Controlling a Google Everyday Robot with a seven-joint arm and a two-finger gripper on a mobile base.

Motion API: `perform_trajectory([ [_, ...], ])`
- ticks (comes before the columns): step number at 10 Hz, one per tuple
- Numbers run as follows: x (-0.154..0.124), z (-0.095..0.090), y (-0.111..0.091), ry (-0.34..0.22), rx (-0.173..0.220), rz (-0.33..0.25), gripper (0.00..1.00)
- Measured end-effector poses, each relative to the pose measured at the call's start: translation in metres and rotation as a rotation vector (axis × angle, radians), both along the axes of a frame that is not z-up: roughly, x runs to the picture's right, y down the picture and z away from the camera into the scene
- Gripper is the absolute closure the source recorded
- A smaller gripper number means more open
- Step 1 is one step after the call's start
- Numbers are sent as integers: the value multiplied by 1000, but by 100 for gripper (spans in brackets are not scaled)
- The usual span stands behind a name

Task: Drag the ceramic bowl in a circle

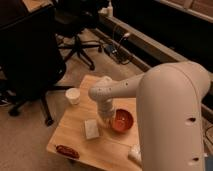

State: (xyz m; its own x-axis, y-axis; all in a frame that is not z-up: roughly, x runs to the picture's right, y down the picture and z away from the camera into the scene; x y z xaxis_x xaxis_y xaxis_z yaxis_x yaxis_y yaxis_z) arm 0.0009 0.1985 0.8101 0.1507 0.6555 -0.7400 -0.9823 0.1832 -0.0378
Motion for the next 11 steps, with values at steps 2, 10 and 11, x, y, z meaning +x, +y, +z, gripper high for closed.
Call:
perform_trajectory([
  [2, -49, -4, -15, -96, 35, -8, 100],
  [10, -111, 78, -117, -225, 195, -100, 100],
  [11, -106, 88, -125, -212, 205, -102, 100],
])
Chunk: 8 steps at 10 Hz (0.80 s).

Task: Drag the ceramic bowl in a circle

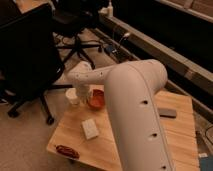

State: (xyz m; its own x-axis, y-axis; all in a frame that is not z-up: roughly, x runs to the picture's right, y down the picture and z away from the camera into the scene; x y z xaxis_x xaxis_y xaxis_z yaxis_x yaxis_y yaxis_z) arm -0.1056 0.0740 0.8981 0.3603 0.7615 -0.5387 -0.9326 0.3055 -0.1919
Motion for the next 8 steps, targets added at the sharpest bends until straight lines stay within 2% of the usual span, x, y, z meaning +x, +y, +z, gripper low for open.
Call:
perform_trajectory([
  [2, 25, 18, -21, 52, 29, 8, 100],
  [4, 60, 28, -23, 113, 19, 17, 100],
  [6, 114, 33, 2, 198, -49, 51, 100],
  [8, 179, 28, 36, 308, -123, 105, 100],
])
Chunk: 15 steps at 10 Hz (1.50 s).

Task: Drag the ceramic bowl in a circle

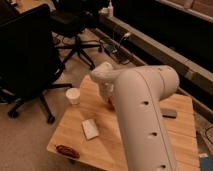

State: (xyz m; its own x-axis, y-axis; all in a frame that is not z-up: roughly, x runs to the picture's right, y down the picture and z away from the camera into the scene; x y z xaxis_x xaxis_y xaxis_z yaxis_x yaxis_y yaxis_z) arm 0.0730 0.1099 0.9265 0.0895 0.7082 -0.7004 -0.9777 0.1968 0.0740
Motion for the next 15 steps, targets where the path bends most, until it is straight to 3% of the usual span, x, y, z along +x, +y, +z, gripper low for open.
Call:
perform_trajectory([
  [3, 50, -26, 25, 75, -40, 25, 100],
  [6, 59, -61, 43, 96, -69, 15, 100],
  [9, 26, -94, 76, 54, -118, -2, 100],
  [11, -20, -109, 91, -26, -132, -15, 100],
  [15, -117, -123, 78, -221, -98, -63, 100],
])
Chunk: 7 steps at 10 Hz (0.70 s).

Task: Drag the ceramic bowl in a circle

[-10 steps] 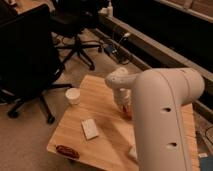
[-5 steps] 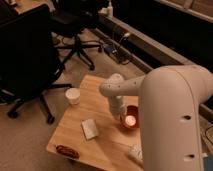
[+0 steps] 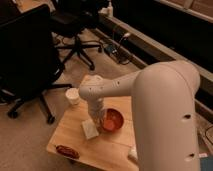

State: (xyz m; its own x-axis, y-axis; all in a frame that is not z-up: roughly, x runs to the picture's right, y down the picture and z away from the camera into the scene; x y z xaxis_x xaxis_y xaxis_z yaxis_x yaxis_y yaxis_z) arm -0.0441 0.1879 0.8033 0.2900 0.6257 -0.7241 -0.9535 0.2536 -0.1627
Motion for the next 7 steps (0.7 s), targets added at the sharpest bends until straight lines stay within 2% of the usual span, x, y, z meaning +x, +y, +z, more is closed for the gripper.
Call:
perform_trajectory([
  [2, -43, 10, -26, -88, 51, -16, 100],
  [3, -53, 20, -39, -110, 75, -17, 100],
  [5, -62, 50, -70, -129, 135, -13, 100],
  [7, -57, 74, -101, -121, 186, -12, 100],
])
